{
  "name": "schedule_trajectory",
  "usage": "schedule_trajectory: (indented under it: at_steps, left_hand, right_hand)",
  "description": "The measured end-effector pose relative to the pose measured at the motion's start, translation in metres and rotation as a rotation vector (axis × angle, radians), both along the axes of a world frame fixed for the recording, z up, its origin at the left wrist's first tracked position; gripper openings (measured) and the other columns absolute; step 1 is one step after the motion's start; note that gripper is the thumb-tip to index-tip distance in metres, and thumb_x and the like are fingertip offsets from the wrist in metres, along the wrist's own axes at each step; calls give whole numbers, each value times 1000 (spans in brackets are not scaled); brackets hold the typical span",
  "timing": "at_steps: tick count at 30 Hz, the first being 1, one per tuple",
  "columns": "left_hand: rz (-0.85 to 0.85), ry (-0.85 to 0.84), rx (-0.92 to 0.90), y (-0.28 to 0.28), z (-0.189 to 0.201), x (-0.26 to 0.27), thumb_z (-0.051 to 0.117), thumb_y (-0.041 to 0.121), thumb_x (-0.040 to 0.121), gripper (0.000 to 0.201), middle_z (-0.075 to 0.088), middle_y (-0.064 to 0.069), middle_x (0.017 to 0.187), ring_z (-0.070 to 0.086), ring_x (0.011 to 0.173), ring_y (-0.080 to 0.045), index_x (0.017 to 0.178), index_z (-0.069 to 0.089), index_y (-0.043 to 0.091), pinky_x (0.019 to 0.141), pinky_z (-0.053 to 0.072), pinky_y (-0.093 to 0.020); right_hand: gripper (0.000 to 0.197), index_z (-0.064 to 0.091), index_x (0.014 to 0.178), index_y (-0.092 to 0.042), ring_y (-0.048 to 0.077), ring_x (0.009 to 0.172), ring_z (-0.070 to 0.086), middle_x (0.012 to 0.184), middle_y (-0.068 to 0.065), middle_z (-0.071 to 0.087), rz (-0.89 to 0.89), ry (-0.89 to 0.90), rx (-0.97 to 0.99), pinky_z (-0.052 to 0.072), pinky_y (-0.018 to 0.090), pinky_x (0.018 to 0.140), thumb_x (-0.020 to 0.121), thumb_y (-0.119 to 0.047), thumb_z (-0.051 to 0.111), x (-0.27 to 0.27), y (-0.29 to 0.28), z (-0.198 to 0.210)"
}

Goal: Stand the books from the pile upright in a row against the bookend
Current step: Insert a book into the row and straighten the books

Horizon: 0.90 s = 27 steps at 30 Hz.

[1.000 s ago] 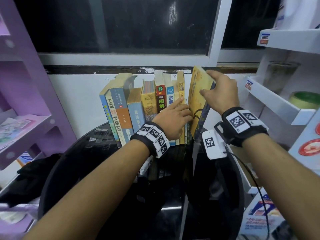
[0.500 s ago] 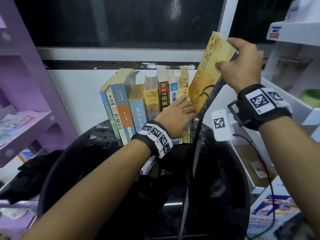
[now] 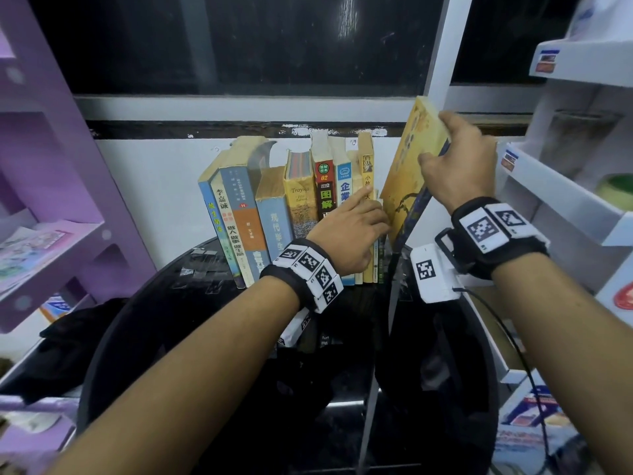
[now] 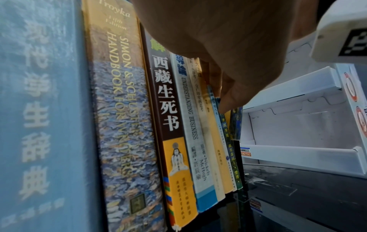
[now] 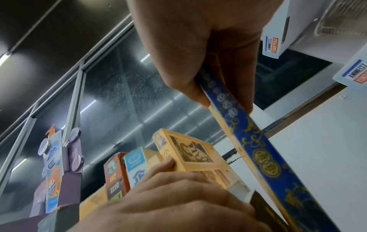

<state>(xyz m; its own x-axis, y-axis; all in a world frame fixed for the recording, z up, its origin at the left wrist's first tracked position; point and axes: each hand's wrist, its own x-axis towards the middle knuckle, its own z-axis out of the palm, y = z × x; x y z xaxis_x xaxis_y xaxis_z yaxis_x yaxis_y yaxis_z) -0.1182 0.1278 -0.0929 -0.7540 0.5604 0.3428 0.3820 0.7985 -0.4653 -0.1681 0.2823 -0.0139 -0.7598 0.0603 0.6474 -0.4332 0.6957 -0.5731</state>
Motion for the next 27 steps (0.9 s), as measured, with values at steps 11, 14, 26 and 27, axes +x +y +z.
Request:
schedule_trajectory:
  at_steps: [11, 14, 26, 27]
  left_hand:
    - [1, 13, -13, 1, -3, -3, 53, 25, 75, 49, 63, -1, 125, 46, 128, -22, 122, 64, 16, 119, -5, -41]
    - [-1, 14, -14, 0, -5, -4, 54, 25, 76, 51, 61, -1, 129, 45, 129, -22, 126, 61, 17, 120, -4, -42]
    - [-35, 40, -66, -7, -12, -1, 56, 29, 77, 60, 49, -7, 142, 35, 138, -25, 135, 53, 15, 120, 1, -45]
    - [-20, 52, -89, -10, -12, 1, 55, 30, 78, 60, 45, -9, 145, 31, 141, -26, 137, 51, 14, 120, -1, -45]
  right_hand:
    - [49, 56, 130, -16, 35, 103, 59, 114, 16, 64, 35, 6, 115, 48, 41, 89, 82, -9, 62, -7, -9, -35]
    - [52, 53, 135, -16, 35, 104, 56, 118, 17, 56, 26, -5, 151, 45, 39, 87, 84, -11, 61, -10, -12, -46]
    - [65, 43, 139, -26, 26, 107, 53, 124, 13, 45, 212, -99, 190, 44, 31, 90, 80, -19, 69, -11, -4, -50]
    - [66, 45, 139, -26, 25, 108, 53, 125, 12, 44, 227, -97, 187, 44, 30, 91, 80, -19, 71, -9, -1, -51]
